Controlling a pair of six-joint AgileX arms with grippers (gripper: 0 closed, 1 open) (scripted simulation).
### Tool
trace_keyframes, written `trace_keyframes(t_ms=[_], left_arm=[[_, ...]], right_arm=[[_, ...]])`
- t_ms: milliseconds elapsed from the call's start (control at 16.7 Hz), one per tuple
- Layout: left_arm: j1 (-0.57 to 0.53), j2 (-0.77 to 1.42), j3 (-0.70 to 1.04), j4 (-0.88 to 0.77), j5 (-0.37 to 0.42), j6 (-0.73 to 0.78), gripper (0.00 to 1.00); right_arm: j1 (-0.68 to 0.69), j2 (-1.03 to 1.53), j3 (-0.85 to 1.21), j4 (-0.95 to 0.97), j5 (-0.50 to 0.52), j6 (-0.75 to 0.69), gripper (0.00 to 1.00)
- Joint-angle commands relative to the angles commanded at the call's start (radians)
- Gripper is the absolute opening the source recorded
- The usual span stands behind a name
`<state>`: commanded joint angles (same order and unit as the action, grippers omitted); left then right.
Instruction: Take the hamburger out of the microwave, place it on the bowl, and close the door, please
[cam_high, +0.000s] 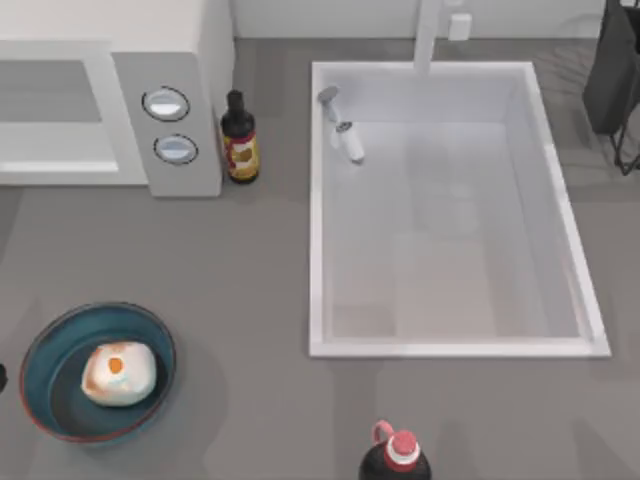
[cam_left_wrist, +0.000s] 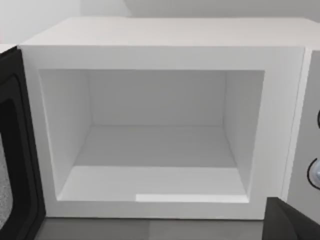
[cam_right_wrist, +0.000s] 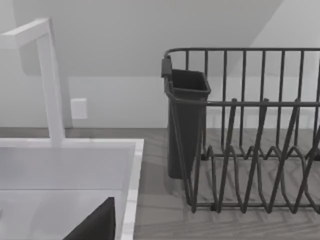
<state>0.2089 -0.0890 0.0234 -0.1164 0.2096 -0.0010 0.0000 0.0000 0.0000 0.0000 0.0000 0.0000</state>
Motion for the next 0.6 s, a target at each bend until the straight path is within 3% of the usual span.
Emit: trace_keyframes(t_ms=[180,420,600], left_arm=[[0.042,-0.016,0.001,-0.016,0.042,0.0,0.0],[0.202,-0.058,0.003,-0.06,0.203,0.0,0.0],[0.254,-0.074,0.003,-0.076,0.254,0.0,0.0]], right_arm=[[0.0,0.0,0.0,0.0,0.0,0.0,1.0],[0.0,0.0,0.0,0.0,0.0,0.0,1.0],[0.0,0.0,0.0,0.0,0.0,0.0,1.0]])
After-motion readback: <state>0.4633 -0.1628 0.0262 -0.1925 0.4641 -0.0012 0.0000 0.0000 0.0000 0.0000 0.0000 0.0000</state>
